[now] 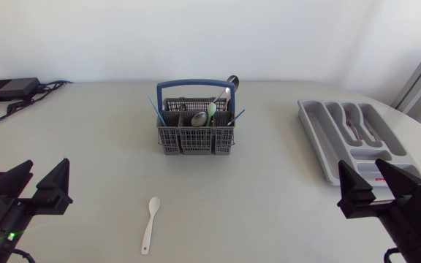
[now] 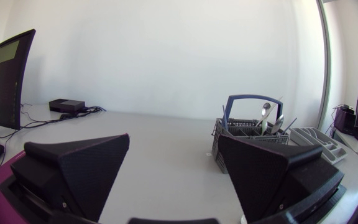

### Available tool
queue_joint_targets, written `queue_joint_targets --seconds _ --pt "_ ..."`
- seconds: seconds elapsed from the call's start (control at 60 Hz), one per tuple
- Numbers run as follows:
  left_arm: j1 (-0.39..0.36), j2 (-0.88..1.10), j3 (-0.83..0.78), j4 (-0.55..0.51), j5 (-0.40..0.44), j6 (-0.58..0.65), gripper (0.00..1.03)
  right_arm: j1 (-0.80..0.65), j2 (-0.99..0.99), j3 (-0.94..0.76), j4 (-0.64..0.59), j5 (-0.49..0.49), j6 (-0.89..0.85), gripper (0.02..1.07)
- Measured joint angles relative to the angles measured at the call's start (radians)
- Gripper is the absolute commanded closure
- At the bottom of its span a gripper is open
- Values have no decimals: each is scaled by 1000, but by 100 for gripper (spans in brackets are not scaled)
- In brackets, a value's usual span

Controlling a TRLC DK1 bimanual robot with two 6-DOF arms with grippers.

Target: Sort the cutlery from the basket into the organizer compartments.

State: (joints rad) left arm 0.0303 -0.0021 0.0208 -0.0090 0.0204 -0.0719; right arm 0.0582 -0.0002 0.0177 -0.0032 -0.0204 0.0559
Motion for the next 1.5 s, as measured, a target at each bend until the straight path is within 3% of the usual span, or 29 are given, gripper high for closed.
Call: queue_joint_targets --seconds 0.5,0.75,0.85,1.017,1.15,1.333,1.5 --pt "-1 19 17 0 0 -2 6 6 1 1 14 26 -2 6" --pt "-16 331 215 -27 0 -46 6 6 181 74 95 36 -4 7" --pt "-47 481 334 -118 -8 -67 6 6 269 123 105 43 -3 7" --pt "-137 785 584 -425 -11 -85 6 6 402 198 100 74 5 7" --pt "-191 988 732 -605 -3 -85 6 6 519 286 1 113 5 7" --pt "-283 1180 847 -744 2 -93 6 6 642 380 -107 119 5 7" --pt "-370 1290 886 -803 5 -113 7 8 746 446 -187 118 53 7"
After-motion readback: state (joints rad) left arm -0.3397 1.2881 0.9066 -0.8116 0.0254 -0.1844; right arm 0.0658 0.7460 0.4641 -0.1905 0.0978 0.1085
